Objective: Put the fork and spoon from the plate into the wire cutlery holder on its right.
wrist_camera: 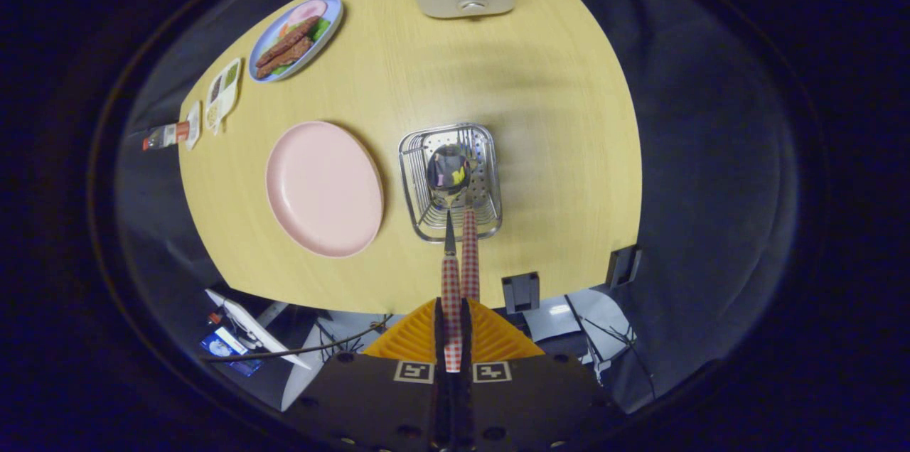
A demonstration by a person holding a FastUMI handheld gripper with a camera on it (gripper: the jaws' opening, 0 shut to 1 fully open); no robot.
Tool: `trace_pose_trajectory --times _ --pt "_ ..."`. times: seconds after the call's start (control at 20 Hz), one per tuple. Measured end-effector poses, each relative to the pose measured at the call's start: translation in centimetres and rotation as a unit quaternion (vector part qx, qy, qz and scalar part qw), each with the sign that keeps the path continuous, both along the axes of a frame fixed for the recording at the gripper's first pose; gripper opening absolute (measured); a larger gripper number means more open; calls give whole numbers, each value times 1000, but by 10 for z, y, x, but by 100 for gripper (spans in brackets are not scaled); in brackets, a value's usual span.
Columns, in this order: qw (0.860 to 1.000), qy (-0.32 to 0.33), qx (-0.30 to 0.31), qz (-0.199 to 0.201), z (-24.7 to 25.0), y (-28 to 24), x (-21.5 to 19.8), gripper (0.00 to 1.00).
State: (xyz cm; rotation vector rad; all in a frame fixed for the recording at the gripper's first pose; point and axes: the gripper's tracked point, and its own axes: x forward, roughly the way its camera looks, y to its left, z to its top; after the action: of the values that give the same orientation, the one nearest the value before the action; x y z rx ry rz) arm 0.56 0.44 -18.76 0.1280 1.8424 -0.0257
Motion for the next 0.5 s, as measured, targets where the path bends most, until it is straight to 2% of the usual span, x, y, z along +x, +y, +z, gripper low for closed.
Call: trace_pose_trajectory --times 0.35,0.4,0.5 --pt "1000 24 -12 -7 -7 6 15 5" --pt "1000 23 -13 -8 -7 7 18 10" --pt "1000 21 -10 -7 -10 7 22 12"
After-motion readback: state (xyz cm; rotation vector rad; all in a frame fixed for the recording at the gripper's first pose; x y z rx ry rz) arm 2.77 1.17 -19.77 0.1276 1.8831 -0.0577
